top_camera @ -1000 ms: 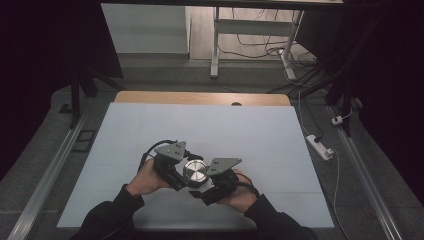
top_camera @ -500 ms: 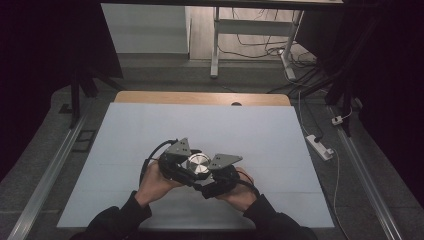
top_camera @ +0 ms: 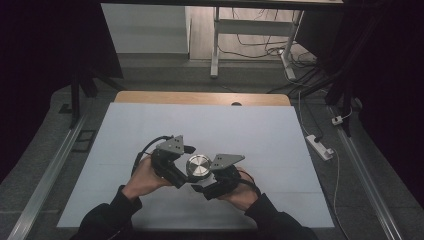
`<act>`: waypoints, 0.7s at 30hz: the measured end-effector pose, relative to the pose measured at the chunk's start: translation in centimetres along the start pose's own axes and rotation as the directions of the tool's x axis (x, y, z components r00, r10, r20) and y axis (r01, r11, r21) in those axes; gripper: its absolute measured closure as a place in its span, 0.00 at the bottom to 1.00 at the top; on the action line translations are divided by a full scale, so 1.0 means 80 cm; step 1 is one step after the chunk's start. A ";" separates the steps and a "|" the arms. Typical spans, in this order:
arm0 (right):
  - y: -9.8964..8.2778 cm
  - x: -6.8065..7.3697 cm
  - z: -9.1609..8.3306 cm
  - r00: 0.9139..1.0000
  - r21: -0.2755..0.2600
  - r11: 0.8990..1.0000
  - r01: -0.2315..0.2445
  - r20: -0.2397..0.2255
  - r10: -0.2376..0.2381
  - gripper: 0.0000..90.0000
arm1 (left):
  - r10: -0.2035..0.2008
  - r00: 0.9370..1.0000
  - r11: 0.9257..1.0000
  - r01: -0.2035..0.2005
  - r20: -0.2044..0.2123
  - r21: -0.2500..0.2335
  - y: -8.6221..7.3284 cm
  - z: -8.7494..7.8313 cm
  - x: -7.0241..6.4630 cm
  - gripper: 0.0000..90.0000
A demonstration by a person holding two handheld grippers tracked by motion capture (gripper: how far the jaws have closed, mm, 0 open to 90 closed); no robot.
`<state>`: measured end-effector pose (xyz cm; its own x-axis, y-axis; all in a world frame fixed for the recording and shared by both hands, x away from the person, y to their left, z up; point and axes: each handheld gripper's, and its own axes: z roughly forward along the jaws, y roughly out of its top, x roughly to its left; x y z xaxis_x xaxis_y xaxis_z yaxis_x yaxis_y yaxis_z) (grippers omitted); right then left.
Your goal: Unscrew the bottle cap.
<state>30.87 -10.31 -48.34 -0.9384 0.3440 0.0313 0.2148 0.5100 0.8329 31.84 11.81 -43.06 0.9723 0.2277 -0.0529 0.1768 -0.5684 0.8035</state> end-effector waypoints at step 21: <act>0.001 0.009 0.005 0.999 0.014 0.999 0.034 -0.029 -0.033 0.17 | 0.011 1.000 1.000 -0.011 0.023 0.014 -0.008 0.018 -0.002 0.20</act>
<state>30.35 -9.71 -48.48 -0.9526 0.3037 0.0198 0.1868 0.5323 0.8257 31.77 10.98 -44.40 0.9774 0.2036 -0.0575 0.1681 -0.5824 0.7954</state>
